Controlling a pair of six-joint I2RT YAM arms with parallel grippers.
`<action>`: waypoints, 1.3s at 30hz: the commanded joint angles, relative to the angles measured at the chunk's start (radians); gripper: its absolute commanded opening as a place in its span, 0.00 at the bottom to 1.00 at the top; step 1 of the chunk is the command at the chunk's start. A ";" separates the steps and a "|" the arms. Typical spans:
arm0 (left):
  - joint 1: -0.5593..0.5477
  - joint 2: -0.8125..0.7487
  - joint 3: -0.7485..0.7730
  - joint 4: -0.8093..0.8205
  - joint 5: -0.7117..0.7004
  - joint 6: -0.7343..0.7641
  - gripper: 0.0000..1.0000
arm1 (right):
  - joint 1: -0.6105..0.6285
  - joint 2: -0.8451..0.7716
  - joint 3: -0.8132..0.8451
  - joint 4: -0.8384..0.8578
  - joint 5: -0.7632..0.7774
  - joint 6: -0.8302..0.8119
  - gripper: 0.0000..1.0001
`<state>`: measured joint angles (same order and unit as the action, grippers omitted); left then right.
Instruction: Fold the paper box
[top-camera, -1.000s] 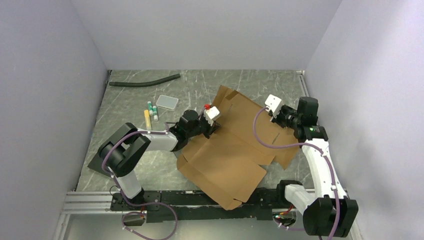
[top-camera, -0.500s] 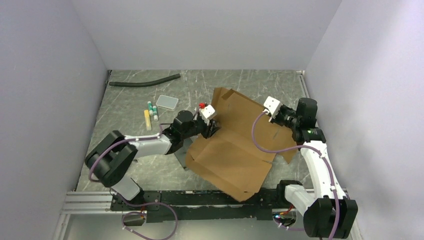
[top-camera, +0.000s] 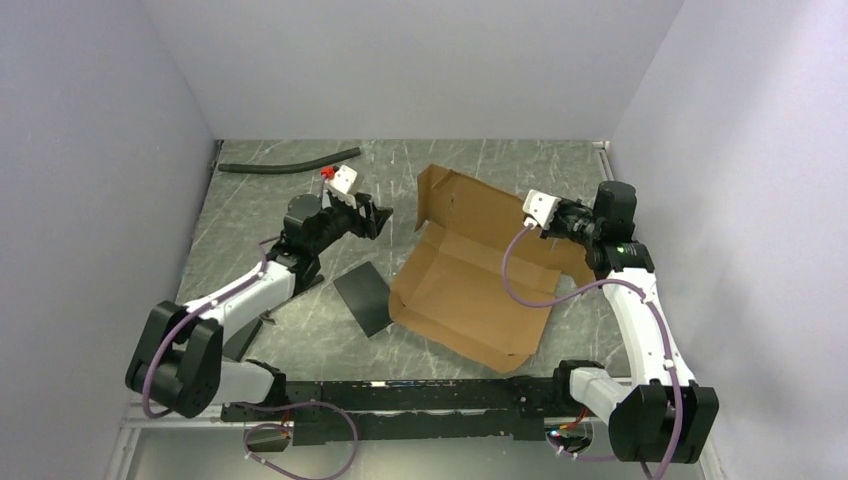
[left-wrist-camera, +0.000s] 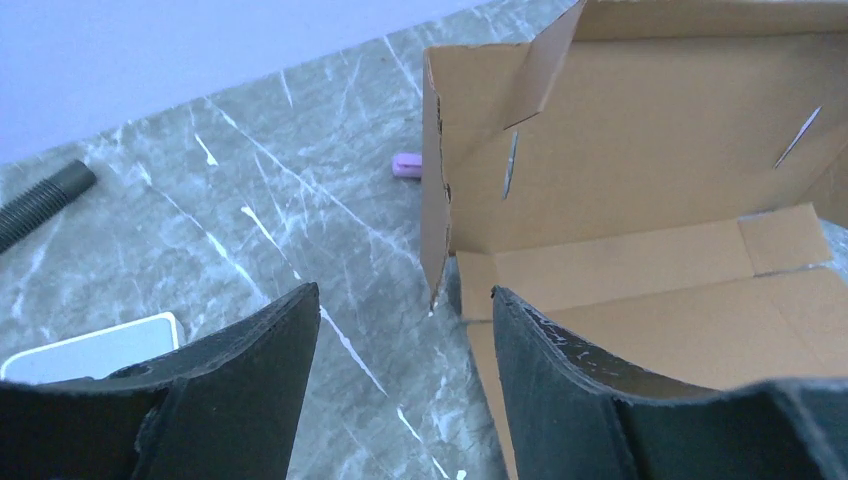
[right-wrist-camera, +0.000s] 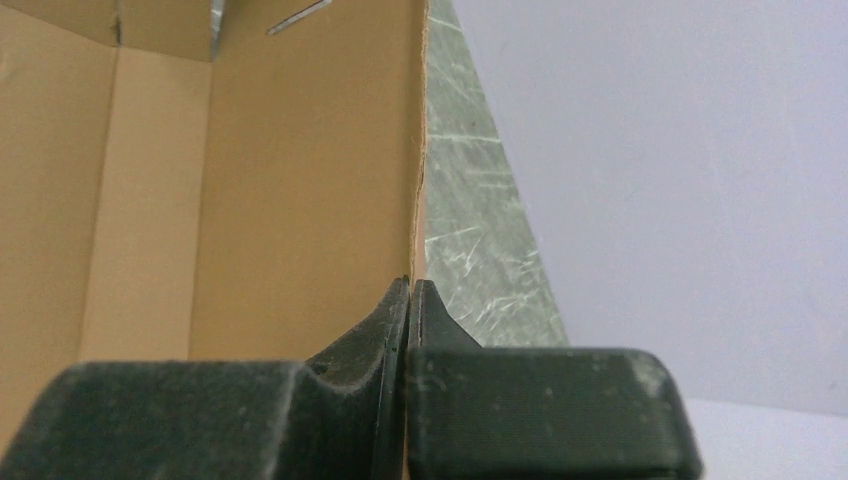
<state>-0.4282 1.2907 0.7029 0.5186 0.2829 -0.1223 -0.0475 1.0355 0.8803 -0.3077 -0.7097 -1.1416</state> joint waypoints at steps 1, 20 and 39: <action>0.018 0.083 -0.009 0.108 0.027 -0.062 0.68 | 0.029 0.007 0.064 -0.075 -0.046 -0.158 0.00; 0.052 0.489 0.067 0.494 0.235 0.061 0.76 | 0.098 -0.005 0.113 -0.283 0.044 -0.316 0.00; -0.080 0.608 0.161 0.490 0.058 -0.053 0.64 | 0.099 -0.029 0.066 -0.247 0.042 -0.255 0.00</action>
<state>-0.4820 1.8973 0.8040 1.0290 0.4278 -0.1661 0.0490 1.0275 0.9546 -0.5667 -0.6575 -1.4090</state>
